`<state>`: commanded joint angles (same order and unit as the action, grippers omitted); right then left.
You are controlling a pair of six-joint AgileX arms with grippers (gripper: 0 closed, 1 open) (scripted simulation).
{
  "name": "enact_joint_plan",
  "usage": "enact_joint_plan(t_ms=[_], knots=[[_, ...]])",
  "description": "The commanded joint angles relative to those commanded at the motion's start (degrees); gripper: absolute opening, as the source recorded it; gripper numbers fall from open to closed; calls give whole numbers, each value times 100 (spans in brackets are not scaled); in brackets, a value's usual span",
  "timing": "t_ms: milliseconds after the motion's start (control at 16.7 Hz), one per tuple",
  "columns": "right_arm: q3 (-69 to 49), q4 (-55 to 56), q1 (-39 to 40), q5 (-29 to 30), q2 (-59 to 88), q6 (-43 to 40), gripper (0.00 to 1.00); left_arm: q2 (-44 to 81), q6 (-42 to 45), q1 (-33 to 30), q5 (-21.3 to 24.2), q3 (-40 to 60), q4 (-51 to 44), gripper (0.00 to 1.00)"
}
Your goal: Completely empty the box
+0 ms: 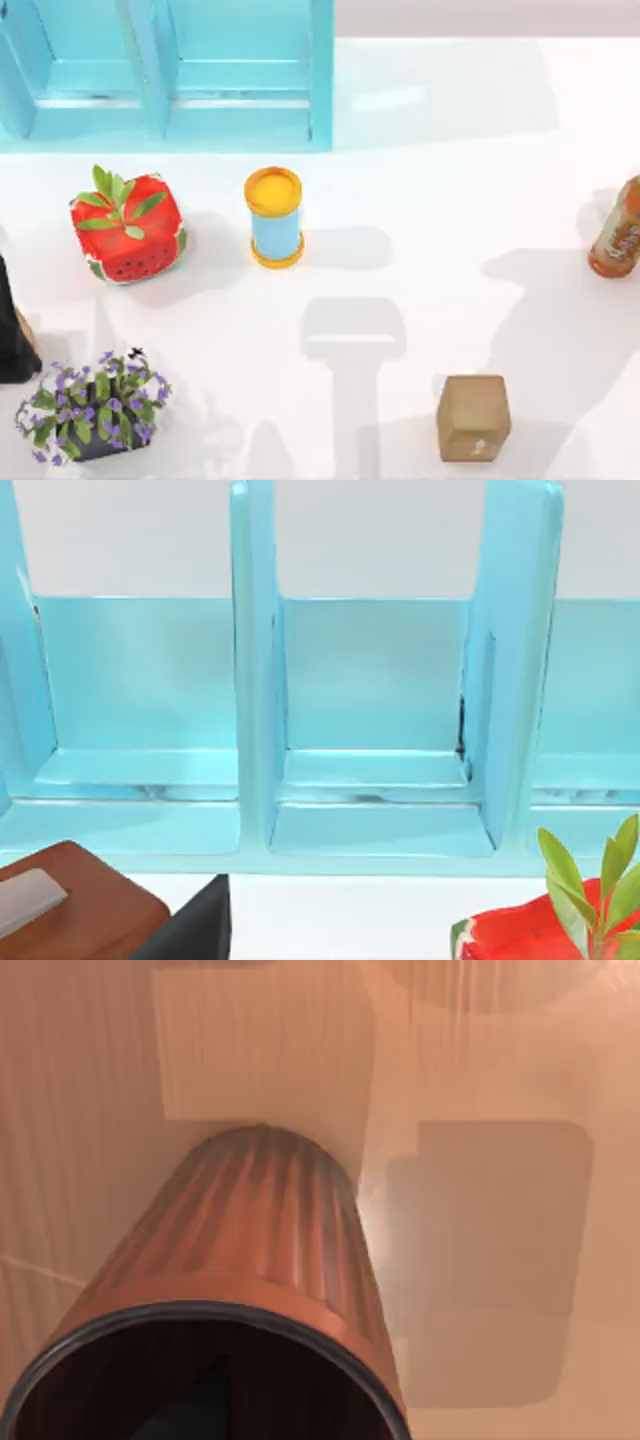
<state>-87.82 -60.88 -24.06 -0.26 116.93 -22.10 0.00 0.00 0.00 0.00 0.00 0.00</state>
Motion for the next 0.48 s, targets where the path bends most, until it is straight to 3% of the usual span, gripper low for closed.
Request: enact_joint_plan(t_ms=[360, 480], knots=[[163, 215, 2, 1, 50, 3, 100, 0, 0, 0, 0, 0, 0, 100], [163, 215, 2, 1, 50, 3, 85, 0, 0, 0, 0, 0, 0, 100]])
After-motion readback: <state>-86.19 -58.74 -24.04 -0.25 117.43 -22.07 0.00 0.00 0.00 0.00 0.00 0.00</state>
